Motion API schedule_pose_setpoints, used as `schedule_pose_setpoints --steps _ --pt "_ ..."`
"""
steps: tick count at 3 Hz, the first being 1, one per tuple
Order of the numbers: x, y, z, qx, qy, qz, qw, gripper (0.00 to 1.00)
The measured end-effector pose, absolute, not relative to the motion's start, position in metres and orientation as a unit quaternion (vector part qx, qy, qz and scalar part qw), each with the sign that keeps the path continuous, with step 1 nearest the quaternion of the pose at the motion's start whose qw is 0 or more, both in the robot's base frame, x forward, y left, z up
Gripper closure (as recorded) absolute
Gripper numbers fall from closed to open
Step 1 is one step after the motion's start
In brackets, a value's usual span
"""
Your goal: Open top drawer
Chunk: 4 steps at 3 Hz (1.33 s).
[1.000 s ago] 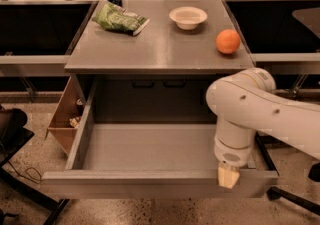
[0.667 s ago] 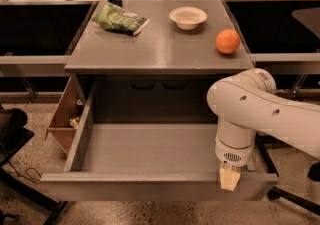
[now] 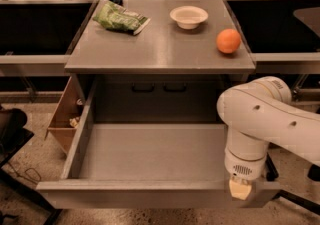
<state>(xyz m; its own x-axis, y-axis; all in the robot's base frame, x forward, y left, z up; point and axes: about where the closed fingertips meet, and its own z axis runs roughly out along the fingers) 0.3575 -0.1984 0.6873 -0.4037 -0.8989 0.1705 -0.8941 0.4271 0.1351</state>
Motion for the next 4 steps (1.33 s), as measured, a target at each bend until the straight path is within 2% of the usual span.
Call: schedule_pose_setpoints --steps 1,2,4 --pt "0.3575 -0.1984 0.6873 0.535 -0.838 -0.011 0.109 0.81" --pt "0.3575 -0.1984 0.6873 0.535 -0.838 -0.011 0.109 0.50" --pt "0.3574 -0.1989 0.6900 0.535 -0.838 -0.009 0.106 0.04"
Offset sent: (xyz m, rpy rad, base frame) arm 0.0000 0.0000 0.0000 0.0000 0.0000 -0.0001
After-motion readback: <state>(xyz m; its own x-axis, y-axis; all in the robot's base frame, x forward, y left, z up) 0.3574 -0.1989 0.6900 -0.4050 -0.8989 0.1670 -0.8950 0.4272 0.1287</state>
